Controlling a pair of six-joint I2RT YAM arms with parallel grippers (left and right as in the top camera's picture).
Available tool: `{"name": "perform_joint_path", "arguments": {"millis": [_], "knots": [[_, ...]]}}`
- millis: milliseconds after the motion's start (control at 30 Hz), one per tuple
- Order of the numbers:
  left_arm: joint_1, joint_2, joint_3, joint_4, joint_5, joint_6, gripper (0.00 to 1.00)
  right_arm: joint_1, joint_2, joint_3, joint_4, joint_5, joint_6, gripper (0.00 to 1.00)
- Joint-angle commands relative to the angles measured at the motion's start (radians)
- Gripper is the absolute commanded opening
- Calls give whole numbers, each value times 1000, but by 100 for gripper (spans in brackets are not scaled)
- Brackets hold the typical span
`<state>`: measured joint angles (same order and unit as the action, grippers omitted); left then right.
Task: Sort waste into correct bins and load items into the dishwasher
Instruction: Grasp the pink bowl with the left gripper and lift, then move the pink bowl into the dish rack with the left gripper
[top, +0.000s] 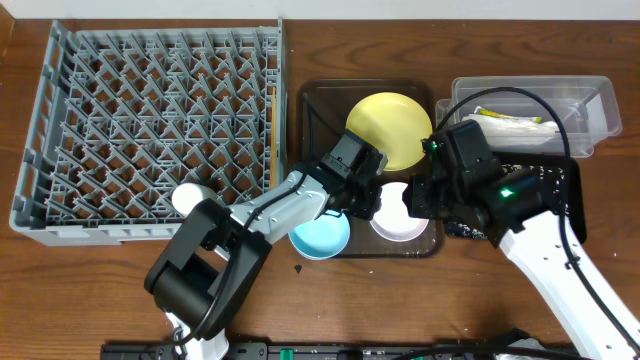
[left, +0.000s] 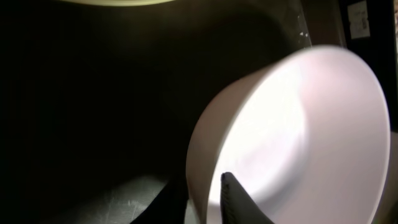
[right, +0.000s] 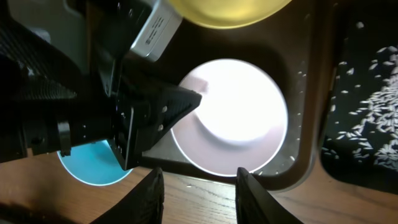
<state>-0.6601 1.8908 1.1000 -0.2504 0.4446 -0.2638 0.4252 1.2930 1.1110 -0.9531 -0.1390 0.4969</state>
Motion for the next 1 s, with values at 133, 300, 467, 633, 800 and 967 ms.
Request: {"name": "perform_joint_path", "arguments": {"millis": [133,300,467,633,800,967], "knots": [[1,1,23,-8,-6,-7,8,-85,-108,-4,-2,23,3,38],[2,-76,87,-48,-9,-18,7,-109,-130,-4,-8,29,3,38],[22,-173,128,-164,-160,-17,8,-111,-130,-4,-8,46,3,39],[116,-336,163,-390,-415,35,7,-111,-130,-4,-1,83,4,40],[269,-480,163,-578,-784,35,7,-113,-130,-4,3,171,16,47],[349,-515,163,-643,-1134,66,7,-170,-130,-4,29,258,113,57]]}}
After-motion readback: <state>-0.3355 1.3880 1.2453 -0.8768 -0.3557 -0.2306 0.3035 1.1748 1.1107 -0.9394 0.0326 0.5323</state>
